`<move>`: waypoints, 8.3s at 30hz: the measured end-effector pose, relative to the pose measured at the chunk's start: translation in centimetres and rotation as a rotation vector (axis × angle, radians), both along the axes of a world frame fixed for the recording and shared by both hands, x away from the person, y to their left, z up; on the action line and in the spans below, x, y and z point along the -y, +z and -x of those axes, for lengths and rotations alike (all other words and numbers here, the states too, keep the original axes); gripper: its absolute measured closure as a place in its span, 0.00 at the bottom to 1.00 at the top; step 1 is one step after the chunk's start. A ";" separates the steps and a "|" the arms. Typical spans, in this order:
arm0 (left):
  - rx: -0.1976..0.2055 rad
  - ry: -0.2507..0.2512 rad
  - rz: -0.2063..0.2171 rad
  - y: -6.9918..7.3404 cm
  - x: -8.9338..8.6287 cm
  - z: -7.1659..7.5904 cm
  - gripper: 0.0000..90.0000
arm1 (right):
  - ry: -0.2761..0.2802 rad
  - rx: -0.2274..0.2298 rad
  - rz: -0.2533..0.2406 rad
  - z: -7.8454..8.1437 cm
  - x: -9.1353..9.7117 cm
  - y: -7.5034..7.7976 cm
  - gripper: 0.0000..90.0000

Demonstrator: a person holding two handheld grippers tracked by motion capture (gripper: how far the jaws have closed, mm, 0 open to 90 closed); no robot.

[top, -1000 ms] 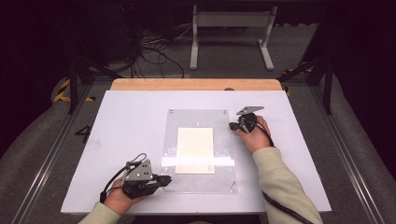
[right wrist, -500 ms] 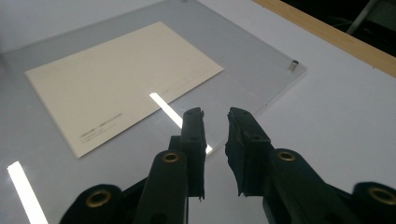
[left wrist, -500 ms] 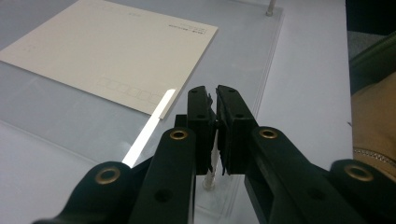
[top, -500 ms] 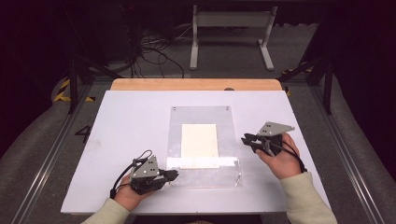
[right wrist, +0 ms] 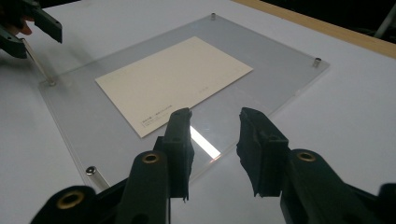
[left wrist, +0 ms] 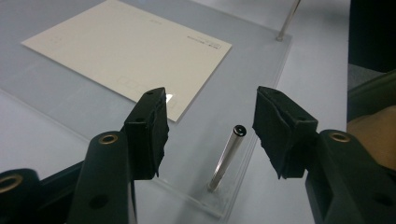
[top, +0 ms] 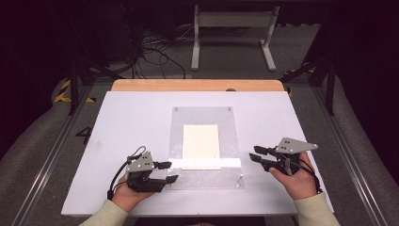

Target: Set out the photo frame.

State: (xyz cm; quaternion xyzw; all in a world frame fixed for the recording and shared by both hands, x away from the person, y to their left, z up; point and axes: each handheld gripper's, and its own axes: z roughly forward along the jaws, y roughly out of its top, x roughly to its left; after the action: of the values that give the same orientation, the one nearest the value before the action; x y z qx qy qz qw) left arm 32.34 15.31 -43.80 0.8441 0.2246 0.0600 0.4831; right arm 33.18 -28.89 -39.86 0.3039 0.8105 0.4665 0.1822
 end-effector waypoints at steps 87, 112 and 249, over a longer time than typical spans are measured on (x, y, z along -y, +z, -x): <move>-0.026 0.225 0.149 3.8 -3.0 -5.2 0.43 | 0.353 0.338 0.489 6.5 -6.1 -5.0 0.92; -0.054 0.217 0.238 7.4 -0.5 -12.6 0.17 | 0.385 0.549 0.713 9.0 -6.6 -5.9 0.94; 0.390 0.215 0.178 11.7 1.8 2.0 0.93 | 0.204 0.381 0.364 8.4 -5.1 -5.2 0.61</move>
State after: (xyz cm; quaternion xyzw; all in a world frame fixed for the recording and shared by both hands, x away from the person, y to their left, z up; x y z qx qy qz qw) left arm 30.33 13.52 -32.11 0.7418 0.2200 0.2531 0.5807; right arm 24.76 -23.74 -45.02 0.0900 0.8584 0.3780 0.3350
